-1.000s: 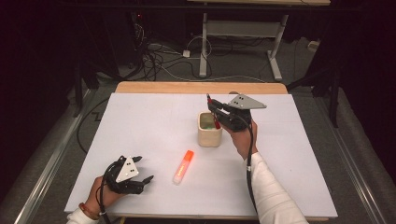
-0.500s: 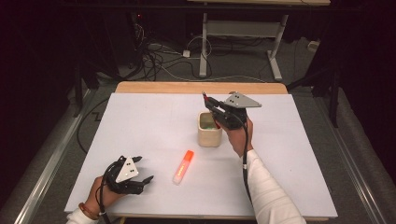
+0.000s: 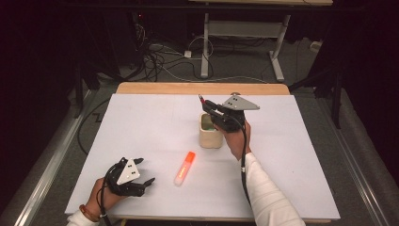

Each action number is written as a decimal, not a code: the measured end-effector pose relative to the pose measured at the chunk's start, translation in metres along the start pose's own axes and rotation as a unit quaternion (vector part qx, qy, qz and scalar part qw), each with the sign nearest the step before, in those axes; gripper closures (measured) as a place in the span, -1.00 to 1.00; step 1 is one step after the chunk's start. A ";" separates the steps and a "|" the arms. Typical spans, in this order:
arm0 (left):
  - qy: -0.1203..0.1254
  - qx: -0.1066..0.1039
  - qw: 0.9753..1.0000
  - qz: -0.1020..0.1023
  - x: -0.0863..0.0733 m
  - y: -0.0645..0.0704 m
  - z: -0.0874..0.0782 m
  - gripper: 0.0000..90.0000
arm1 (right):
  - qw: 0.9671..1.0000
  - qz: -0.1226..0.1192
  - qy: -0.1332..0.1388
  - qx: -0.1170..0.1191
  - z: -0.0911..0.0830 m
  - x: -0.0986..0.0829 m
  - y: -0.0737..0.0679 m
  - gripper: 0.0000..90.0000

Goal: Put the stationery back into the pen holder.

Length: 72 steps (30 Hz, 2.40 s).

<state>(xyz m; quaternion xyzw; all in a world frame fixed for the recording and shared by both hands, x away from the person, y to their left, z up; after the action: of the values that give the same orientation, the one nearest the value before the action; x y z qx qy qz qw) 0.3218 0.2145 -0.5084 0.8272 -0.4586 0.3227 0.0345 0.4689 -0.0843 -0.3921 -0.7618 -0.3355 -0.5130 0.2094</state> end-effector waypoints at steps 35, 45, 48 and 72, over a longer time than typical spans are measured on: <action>-0.004 -0.002 1.000 0.003 0.000 0.000 0.001 -0.55 | 0.997 -0.015 -0.080 -0.013 -0.002 -0.021 0.010 0.78; -0.007 -0.002 1.000 0.005 0.001 0.001 0.002 -0.55 | 0.982 -0.033 -0.183 -0.012 0.002 -0.035 0.016 0.83; -0.006 -0.002 1.000 0.004 0.000 0.000 0.002 -0.55 | 0.979 -0.052 -0.197 -0.020 0.005 -0.035 0.012 0.82; -0.005 0.000 1.000 0.003 0.000 -0.001 0.001 -0.55 | 0.978 -0.049 -0.203 0.022 0.000 -0.025 0.005 0.70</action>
<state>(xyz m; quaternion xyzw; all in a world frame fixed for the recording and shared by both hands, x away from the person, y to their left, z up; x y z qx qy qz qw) 0.3226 0.2146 -0.5091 0.8275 -0.4612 0.3186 0.0311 0.4664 -0.0954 -0.4151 -0.8278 -0.4194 -0.3498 0.1286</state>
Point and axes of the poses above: each handheld gripper's, and its own axes: z roughly forward along the jaws, x roughly out of its top, y roughly to its right, the point moved 4 cm from there along z, roughly forward along the jaws, and after that the axes turned 11 degrees about -y, right-handed, at the moved point
